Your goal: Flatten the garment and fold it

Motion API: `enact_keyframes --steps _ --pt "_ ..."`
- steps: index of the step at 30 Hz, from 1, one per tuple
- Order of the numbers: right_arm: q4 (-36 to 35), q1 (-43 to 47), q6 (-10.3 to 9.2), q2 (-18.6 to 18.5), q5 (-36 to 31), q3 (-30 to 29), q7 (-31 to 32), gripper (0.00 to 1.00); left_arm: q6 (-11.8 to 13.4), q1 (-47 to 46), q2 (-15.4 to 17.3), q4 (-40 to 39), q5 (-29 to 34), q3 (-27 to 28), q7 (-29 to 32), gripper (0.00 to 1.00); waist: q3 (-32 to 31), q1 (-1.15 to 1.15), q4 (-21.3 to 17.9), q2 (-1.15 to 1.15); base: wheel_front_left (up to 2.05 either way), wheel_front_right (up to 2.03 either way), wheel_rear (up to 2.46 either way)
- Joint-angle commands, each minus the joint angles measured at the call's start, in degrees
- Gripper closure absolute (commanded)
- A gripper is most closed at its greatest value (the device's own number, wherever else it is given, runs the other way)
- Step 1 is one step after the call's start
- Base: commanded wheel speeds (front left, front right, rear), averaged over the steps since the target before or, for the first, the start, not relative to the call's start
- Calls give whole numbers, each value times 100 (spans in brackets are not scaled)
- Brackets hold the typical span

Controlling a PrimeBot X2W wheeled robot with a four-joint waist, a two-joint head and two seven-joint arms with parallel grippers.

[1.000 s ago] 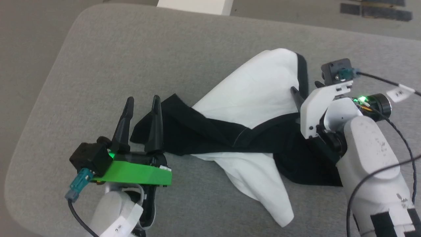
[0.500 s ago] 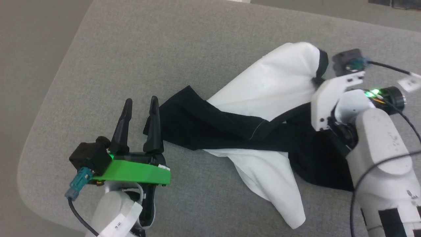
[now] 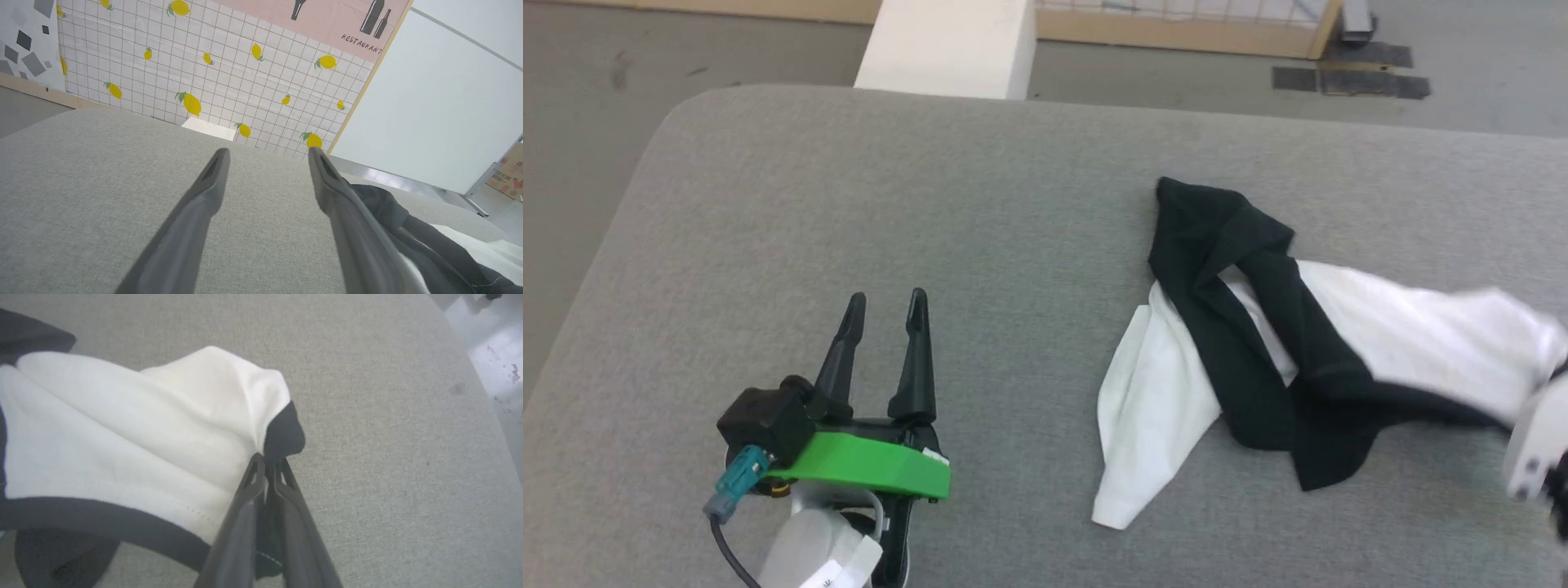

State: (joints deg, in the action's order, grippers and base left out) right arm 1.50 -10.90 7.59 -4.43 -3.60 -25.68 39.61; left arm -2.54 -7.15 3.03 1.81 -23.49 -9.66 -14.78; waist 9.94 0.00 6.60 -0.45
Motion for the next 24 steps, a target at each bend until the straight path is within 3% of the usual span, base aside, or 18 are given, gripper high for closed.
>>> enact_keyframes --steps 1,2,3,4,8,14,19,24 --pt "58 153 -10 67 42 -24 177 100 -47 42 -15 27 49 3 -21 0 -69 0 -107 44 0 0 0" --pt "81 235 -10 93 87 -32 264 90 -50 39 -15 29 58 5 -21 0 -61 0 -116 44 0 0 0" --pt "96 299 -10 113 133 -31 299 71 -57 37 -15 35 66 5 -21 0 -54 0 -125 44 0 0 0" --pt "118 348 -10 130 186 -43 267 0 -63 37 -15 43 84 2 -21 0 -48 0 -137 44 0 0 0" --pt "79 392 -10 151 545 -91 -438 0 -100 45 -15 86 166 -20 -22 0 -79 0 -192 44 0 0 0" --pt "-320 643 -10 154 778 190 -2258 0 -235 -14 -15 214 449 -311 -22 0 -268 0 -316 44 0 0 0" --pt "-608 1025 -10 154 960 790 -3162 0 -417 -283 -13 509 709 -1221 82 0 -340 0 -517 44 0 0 0" --pt "-599 1076 -10 155 1152 1188 -3338 0 -487 -849 -14 932 635 -2495 583 0 -272 0 -813 44 0 0 0"
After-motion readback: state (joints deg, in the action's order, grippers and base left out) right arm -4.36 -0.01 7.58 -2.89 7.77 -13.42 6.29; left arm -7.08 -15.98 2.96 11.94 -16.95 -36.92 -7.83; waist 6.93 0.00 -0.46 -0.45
